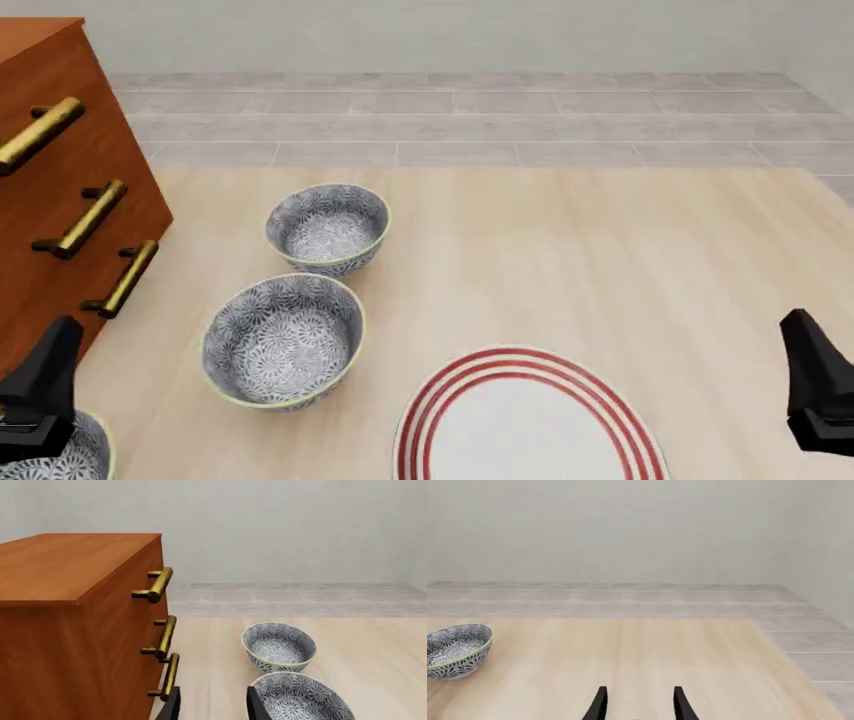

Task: Pick up the bowl and put it in the front on the plate.

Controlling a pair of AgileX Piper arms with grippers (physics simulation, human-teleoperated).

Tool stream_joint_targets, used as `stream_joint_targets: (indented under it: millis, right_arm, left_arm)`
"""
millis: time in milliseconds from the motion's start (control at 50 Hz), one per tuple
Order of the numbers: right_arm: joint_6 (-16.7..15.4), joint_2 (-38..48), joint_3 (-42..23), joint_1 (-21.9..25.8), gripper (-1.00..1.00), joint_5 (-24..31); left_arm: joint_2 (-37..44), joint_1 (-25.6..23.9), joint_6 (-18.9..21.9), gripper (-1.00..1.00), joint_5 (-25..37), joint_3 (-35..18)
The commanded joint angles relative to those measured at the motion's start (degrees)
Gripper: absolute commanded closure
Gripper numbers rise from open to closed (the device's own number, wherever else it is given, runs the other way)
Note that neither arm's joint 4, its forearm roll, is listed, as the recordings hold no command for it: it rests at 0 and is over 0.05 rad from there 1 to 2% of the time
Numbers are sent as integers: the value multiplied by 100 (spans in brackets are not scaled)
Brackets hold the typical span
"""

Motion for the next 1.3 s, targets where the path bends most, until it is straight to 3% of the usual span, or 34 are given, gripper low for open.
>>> stream_joint_targets:
  millis: [20, 620, 1080, 1300]
  right_arm:
    - [88, 222, 139, 153, -100, -294]
    - [-226, 2525, -1154, 664, -100, -1136]
    - [-634, 5090, -2440, 1979, -100, -1800]
    - [-680, 6039, -2980, 2269, -100, -1872]
  left_arm:
    - [0, 0, 0, -100, 0, 0]
    - [0, 0, 0, -100, 0, 0]
    - [0, 0, 0, -100, 0, 0]
    - [0, 0, 0, -100, 0, 0]
